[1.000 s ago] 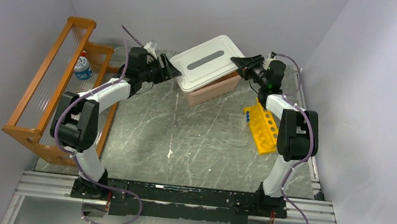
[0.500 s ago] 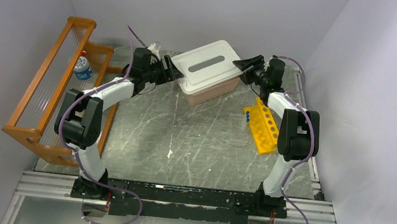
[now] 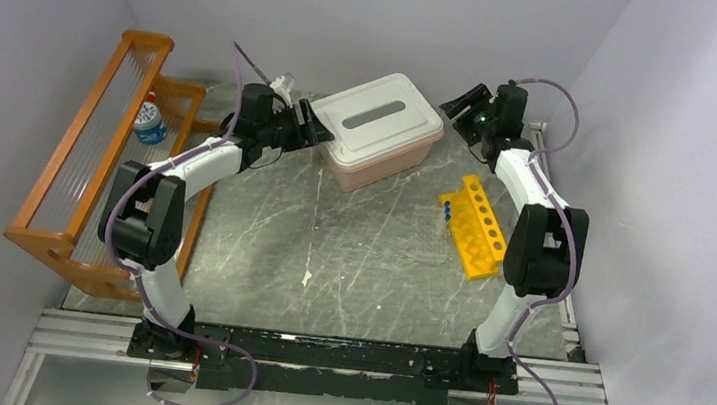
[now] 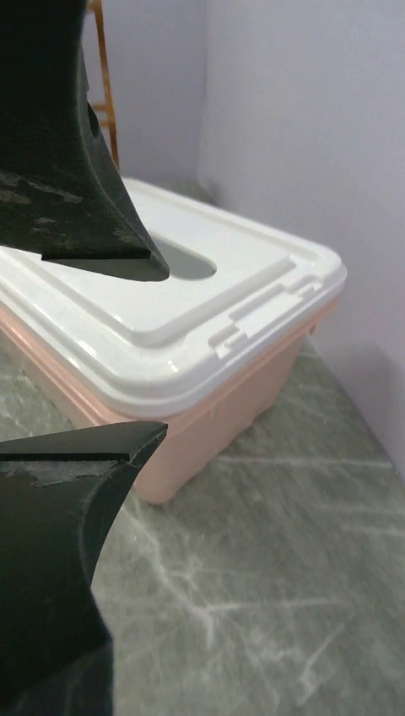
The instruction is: Organize the chemistry lab equipment
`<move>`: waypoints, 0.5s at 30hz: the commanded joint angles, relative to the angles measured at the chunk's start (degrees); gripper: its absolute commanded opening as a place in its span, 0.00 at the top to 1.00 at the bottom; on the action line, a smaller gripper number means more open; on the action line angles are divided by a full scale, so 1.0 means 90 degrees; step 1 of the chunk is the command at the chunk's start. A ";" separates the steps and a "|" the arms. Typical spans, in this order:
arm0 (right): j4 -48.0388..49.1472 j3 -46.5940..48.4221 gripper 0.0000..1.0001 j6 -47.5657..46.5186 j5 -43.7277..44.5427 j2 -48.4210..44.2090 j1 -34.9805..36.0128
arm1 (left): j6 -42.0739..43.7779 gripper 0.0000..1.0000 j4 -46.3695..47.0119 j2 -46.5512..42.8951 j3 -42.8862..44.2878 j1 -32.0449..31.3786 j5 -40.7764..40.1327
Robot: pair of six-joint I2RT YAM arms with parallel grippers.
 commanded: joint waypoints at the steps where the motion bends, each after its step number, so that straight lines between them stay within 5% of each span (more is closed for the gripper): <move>1: -0.0742 0.0328 0.35 -0.1056 0.0515 -0.0082 0.0111 | 0.0205 0.26 -0.0075 -0.0124 0.0268 -0.0054 0.0252; 15: -0.1873 0.1230 0.37 -0.2559 0.1985 0.0556 0.0809 | 0.0332 0.40 -0.0271 0.0053 0.0438 -0.0056 0.0717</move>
